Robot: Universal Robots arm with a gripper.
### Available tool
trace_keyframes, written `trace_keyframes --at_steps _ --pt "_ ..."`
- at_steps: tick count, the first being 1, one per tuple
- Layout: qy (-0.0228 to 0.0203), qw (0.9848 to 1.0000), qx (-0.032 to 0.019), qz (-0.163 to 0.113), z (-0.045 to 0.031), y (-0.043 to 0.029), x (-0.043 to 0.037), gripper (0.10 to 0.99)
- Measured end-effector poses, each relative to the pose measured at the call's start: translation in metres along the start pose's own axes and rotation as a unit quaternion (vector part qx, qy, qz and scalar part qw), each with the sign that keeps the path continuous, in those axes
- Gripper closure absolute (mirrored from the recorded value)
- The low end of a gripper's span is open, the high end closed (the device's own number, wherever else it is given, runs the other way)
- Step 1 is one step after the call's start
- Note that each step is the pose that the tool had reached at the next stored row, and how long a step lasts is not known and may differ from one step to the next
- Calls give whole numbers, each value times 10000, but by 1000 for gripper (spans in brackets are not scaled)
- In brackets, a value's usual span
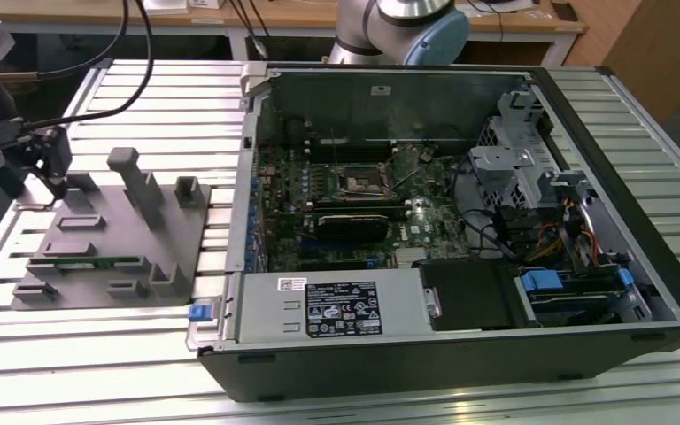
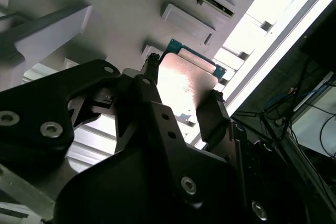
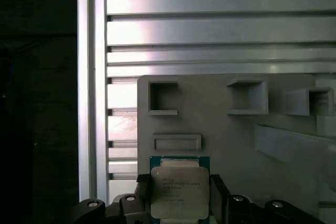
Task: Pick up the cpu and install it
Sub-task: 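Pick up the cpu and move it towards the insertion slot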
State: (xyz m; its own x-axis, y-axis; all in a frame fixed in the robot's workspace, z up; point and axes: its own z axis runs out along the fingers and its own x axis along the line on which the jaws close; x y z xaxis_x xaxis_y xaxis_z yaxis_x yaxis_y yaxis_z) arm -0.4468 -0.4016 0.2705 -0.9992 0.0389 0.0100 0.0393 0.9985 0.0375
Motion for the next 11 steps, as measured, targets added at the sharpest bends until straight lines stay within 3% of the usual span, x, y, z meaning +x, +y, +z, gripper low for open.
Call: trace_keyframes --at_steps 11 --pt "0 10000 0 0 -168 9 2 545"
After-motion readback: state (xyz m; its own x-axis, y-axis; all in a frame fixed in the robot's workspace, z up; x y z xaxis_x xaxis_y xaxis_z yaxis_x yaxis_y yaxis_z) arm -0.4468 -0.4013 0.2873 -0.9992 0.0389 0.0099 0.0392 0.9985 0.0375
